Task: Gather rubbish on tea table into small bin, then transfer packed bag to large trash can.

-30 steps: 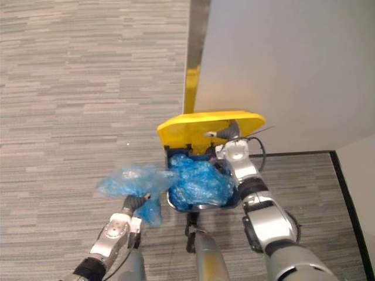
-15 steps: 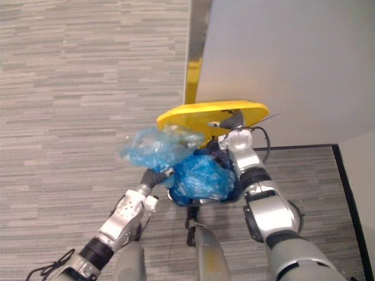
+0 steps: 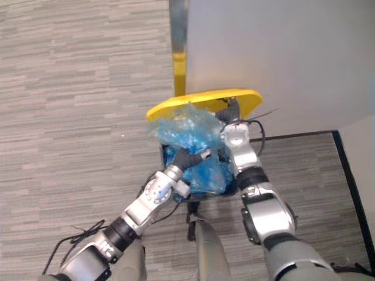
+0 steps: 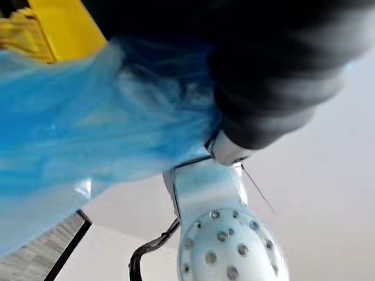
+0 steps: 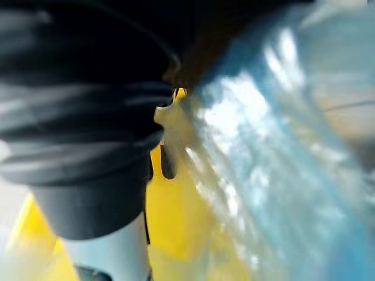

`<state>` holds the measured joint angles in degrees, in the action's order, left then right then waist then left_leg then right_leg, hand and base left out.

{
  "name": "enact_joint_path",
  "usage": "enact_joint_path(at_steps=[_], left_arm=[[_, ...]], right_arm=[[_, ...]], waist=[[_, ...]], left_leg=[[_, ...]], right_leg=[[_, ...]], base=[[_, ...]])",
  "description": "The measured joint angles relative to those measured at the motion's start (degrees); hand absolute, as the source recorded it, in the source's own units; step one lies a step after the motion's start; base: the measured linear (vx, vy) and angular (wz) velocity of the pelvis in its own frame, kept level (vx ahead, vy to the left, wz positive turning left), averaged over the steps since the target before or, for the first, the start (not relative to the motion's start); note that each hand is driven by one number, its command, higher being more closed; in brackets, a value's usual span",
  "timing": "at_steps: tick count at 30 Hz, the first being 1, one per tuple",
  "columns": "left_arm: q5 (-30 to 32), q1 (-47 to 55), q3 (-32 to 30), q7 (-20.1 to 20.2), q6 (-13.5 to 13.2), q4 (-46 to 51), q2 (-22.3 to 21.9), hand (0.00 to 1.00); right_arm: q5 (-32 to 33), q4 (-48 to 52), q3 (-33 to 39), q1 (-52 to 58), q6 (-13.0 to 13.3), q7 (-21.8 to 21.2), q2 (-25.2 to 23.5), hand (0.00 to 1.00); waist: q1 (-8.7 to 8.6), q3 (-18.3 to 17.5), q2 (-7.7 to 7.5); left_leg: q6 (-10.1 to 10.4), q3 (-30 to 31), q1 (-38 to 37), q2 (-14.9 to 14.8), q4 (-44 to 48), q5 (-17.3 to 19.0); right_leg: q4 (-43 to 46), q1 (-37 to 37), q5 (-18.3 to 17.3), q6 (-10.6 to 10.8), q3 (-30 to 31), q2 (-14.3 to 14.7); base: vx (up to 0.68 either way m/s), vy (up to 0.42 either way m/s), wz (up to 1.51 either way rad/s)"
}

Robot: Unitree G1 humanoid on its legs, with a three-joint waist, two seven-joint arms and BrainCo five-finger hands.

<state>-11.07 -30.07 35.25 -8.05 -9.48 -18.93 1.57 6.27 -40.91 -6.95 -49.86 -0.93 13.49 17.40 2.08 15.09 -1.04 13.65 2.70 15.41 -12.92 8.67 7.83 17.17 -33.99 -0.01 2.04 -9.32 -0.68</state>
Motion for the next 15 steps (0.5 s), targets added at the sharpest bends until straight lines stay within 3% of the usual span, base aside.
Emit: enact_joint_path(at_steps=[9,15], left_arm=[[2.7,-4.9,-0.5,-0.7,3.2,-15.8,-1.1,1.00],[8.3,-6.7,-2.6,-0.6,4.9,-23.0,-2.1,1.00]], right_arm=[[0.2,8.0,-0.2,1.0,-0.6,0.9,-1.6,0.00],[1.1,13.5,-2.1,0.9,-0.6,2.3,-1.3,0.00]], waist=[[-1.76,0.0,-0.70],[-2.81,0.4,-1.64]], left_leg=[[0.5,-2.1,4.7,-0.2,3.9,0.9],[0.5,-3.3,10.4,-0.7,9.7,3.4]], right_leg=[[-1.6,-3.4,1.5,-0.8,0.6,-0.5],[-1.3,-6.9,2.6,-1.6,0.9,-0.4]], base=[[0.02,0.008,-0.04],[0.01,0.009,-0.08]])
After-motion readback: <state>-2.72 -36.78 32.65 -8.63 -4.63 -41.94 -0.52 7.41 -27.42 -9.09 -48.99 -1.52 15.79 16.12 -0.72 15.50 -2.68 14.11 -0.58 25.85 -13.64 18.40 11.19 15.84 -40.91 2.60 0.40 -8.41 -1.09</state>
